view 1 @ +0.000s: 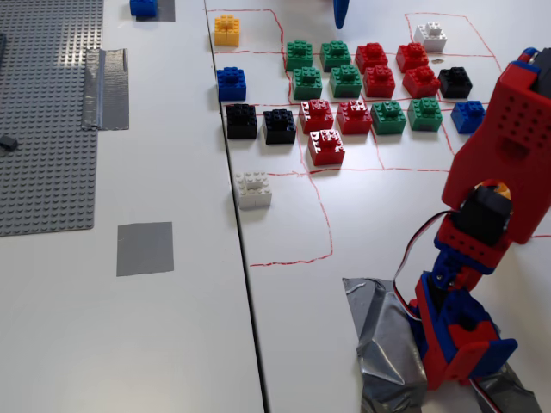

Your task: Grab the block and put it in the grey marker

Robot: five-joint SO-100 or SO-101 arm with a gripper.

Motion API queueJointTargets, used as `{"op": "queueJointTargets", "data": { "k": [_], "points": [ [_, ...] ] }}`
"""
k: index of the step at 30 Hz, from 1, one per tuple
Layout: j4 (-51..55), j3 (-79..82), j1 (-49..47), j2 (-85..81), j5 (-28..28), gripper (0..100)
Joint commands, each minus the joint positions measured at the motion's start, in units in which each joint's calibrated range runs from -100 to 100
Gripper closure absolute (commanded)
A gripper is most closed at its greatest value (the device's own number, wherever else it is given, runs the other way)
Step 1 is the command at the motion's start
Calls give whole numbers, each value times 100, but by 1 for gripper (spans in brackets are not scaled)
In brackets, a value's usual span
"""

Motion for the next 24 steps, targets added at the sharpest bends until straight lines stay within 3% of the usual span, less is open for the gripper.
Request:
{"op": "queueJointTargets", "data": {
  "k": [1, 24],
  "points": [
    [46, -391, -16, -124, -10, 75],
    [201, -699, 436, -487, 337, 73]
  ]
}}
